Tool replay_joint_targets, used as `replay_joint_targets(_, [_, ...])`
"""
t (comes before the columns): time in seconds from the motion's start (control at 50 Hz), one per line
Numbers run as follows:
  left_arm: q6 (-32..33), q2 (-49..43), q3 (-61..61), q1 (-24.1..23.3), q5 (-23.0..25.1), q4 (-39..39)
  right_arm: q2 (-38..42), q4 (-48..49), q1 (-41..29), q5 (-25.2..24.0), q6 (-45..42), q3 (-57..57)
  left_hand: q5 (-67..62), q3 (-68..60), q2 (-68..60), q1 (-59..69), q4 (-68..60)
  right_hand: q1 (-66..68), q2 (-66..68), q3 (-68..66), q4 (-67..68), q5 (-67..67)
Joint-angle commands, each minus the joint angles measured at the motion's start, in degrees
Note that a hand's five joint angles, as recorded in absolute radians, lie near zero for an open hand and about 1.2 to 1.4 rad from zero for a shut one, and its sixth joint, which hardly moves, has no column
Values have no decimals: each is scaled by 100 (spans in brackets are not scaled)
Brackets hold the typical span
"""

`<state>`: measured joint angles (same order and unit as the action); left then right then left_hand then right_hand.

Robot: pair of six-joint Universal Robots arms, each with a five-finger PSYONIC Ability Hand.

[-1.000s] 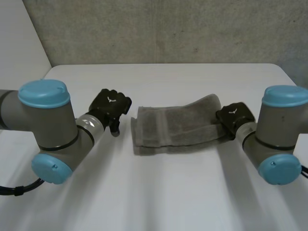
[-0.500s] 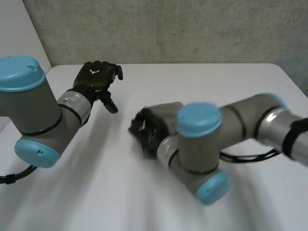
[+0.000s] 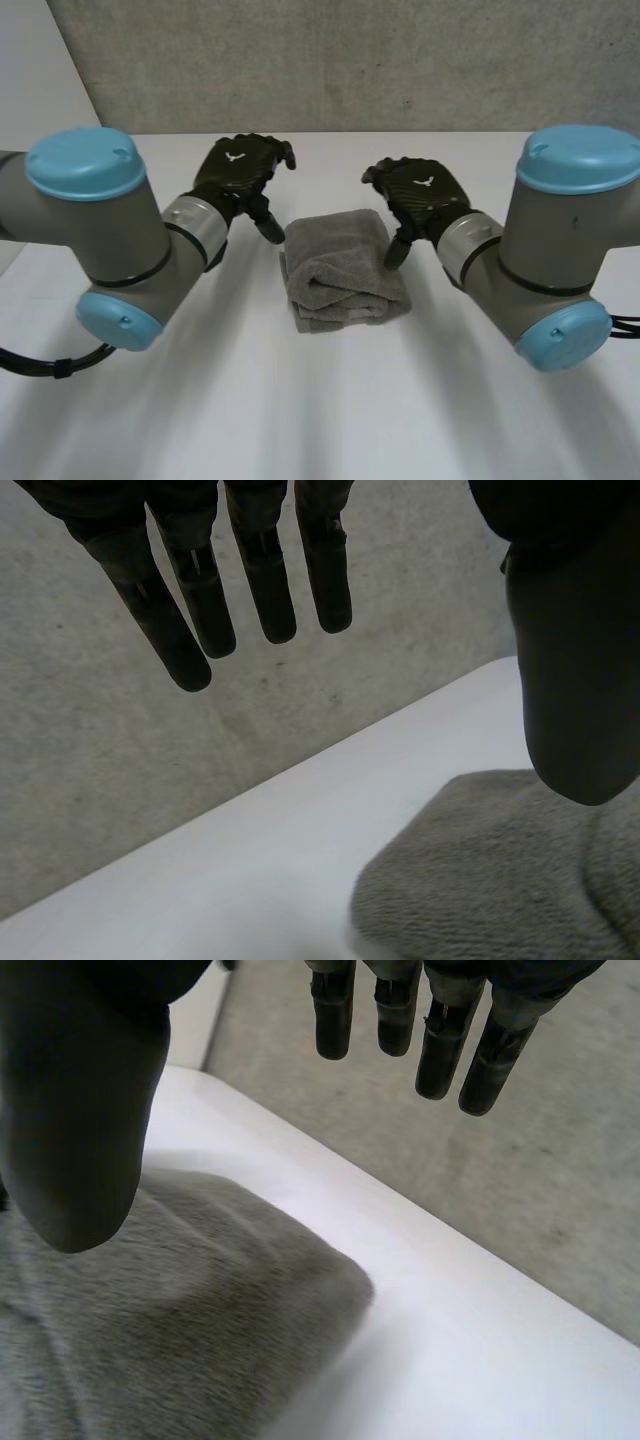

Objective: Fold the towel.

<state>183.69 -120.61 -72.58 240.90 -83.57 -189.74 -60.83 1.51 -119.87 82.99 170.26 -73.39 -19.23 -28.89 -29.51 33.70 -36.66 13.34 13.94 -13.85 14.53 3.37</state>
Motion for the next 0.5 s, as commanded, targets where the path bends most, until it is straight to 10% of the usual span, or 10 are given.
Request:
replay_joint_targets(0.02, [-131,-567,340,-324,-19,33,211,-11,236,-73,7,78,1313,1278,1341,-1760,2056,-334,-394,385,-453,-337])
replay_joint_targets(0.5, [431,-1816,1026,-527,-318,859,2163,-837,166,-363,86,1476,1548,1514,1577,-1995,2291,-334,-394,385,-453,-337])
